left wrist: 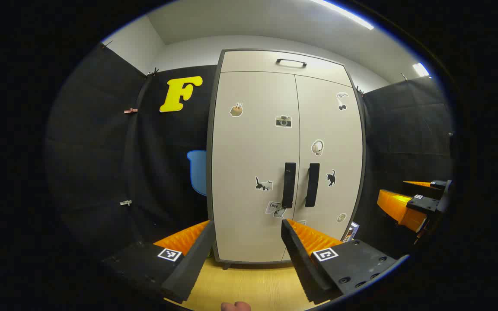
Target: Open the right door of the double-door shoe cabinet with the right hand, and open the left door with the left hand.
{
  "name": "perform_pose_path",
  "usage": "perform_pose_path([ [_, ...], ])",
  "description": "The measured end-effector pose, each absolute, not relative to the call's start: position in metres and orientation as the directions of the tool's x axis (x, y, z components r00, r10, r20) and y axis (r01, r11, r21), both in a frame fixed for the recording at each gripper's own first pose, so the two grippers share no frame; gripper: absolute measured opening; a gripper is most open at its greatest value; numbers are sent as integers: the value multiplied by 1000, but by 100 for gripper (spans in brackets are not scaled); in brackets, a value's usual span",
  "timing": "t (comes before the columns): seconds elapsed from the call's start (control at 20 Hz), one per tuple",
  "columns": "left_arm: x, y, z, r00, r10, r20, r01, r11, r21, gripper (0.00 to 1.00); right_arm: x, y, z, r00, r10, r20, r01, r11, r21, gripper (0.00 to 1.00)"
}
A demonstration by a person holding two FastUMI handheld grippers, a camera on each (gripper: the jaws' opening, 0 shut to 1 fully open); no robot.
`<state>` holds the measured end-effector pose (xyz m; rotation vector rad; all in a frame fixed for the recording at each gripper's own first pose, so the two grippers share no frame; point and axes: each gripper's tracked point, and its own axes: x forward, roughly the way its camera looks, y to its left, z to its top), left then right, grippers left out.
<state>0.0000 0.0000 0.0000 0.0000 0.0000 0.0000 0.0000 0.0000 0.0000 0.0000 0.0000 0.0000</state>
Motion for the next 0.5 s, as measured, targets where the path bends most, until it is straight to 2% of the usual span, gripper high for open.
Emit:
perform_pose_path([
  [0.5, 8, -6, 7, 1000, 3, 16, -3, 999, 53, 95, 4, -5, -6, 1000, -4, -14, 4, 1000, 4, 98],
])
